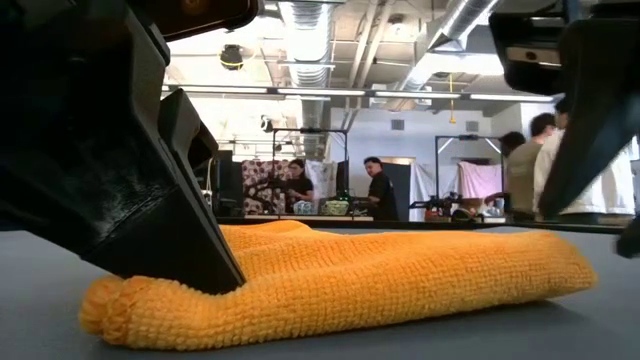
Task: Roll towel into tight, uniform cylinder
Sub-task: Roll the orange microfiber towel
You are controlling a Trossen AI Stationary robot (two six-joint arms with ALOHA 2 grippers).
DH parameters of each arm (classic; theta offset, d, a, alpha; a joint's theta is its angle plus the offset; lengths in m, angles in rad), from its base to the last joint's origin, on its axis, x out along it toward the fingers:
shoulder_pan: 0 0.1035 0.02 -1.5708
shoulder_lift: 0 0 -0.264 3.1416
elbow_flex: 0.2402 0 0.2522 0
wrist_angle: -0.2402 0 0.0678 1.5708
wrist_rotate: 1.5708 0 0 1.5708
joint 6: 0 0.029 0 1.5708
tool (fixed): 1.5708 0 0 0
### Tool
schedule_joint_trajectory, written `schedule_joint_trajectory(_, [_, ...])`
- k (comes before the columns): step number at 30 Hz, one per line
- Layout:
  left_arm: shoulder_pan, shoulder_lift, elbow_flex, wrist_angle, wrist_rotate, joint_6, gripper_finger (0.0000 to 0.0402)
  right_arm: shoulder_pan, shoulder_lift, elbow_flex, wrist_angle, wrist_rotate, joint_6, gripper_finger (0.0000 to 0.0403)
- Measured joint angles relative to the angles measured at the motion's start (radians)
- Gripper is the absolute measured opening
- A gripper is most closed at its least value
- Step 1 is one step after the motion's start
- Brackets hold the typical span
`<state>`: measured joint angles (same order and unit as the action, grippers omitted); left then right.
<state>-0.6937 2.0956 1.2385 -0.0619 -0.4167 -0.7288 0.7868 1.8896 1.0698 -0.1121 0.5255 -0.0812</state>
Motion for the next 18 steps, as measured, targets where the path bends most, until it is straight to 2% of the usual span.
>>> schedule_joint_trajectory(13, [-0.004,0.001,0.000,0.004,0.001,-0.005,0.0000,-0.009,0.072,0.001,0.073,0.000,-0.021,0.0141])
schedule_joint_trajectory(18, [-0.011,0.002,0.000,0.011,0.021,-0.005,0.0000,-0.012,0.077,0.002,0.071,0.061,-0.026,0.0138])
